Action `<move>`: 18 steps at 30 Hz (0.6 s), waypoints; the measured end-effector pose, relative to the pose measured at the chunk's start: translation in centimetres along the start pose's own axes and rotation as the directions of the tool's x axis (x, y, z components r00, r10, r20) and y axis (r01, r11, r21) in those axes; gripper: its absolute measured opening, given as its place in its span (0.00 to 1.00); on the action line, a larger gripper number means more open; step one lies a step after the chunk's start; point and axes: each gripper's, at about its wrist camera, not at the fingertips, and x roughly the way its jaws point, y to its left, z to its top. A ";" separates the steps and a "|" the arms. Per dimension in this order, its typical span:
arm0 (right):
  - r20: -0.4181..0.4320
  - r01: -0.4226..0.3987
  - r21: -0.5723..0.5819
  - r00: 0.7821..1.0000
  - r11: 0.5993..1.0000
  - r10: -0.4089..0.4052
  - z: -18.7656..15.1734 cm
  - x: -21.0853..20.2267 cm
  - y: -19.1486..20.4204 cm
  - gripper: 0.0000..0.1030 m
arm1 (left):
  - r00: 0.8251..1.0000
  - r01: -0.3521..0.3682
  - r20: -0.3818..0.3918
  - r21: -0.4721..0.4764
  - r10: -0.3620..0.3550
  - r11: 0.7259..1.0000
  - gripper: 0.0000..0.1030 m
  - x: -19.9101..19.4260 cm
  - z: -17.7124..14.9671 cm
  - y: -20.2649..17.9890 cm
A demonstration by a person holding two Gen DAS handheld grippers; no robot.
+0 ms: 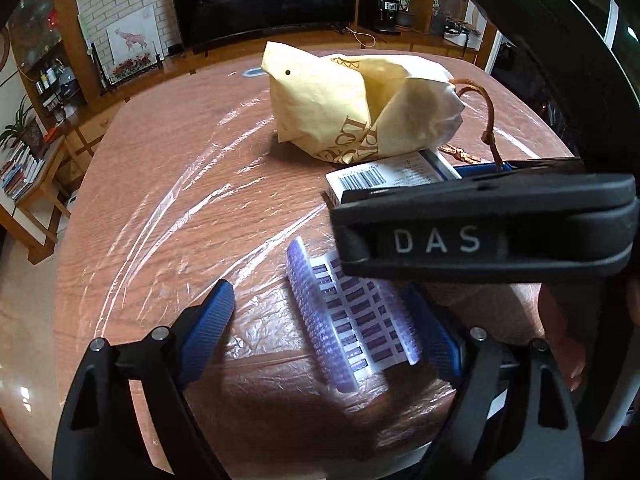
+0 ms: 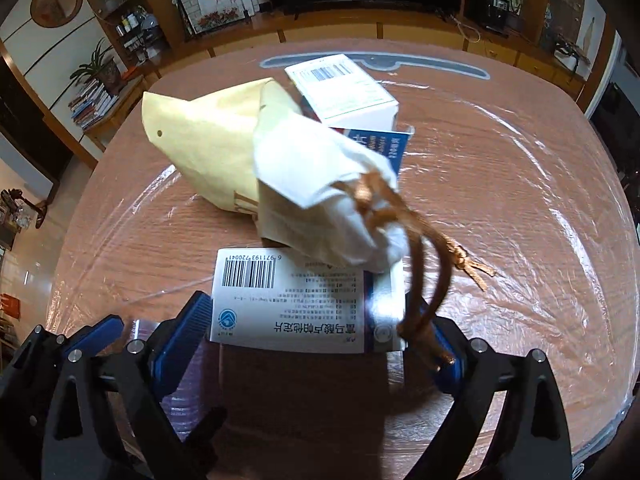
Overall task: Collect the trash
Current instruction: 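Grasp the white medicine box with the right tool while the left tool grasps the lavender roller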
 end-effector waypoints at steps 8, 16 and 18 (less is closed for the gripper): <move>-0.006 0.059 -0.056 0.998 0.997 -0.059 0.7 0.1 1.6 0.93 | 1.000 0.006 -0.005 -0.001 -0.006 1.000 0.86 0.2 0.2 0.6; -0.062 0.041 0.047 0.997 0.998 -0.038 1.5 0.7 1.2 0.93 | 1.000 0.016 -0.009 -0.014 -0.016 1.000 0.86 0.2 0.3 1.1; -0.084 0.034 0.079 0.996 0.996 -0.027 1.7 0.9 1.0 0.93 | 1.000 0.020 -0.009 -0.015 -0.020 1.000 0.86 0.2 0.4 1.5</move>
